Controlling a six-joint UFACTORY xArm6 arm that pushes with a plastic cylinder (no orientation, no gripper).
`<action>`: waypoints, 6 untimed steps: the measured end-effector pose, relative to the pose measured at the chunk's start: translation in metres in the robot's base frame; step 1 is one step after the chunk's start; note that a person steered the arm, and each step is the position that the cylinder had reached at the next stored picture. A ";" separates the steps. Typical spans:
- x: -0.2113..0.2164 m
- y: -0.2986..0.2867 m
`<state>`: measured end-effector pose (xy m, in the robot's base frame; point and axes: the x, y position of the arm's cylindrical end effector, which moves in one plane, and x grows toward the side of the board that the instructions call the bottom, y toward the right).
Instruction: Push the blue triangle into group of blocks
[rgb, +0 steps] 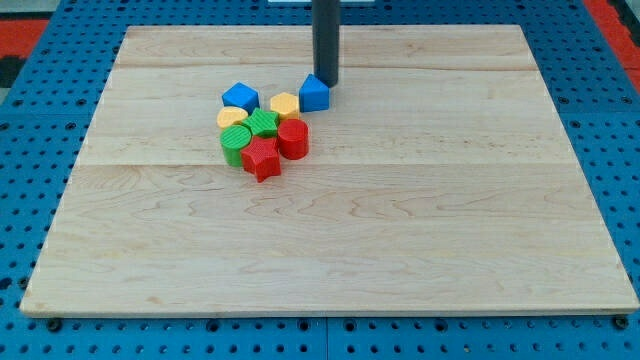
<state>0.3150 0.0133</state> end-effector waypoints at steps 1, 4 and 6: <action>0.013 0.010; -0.025 -0.028; 0.015 -0.007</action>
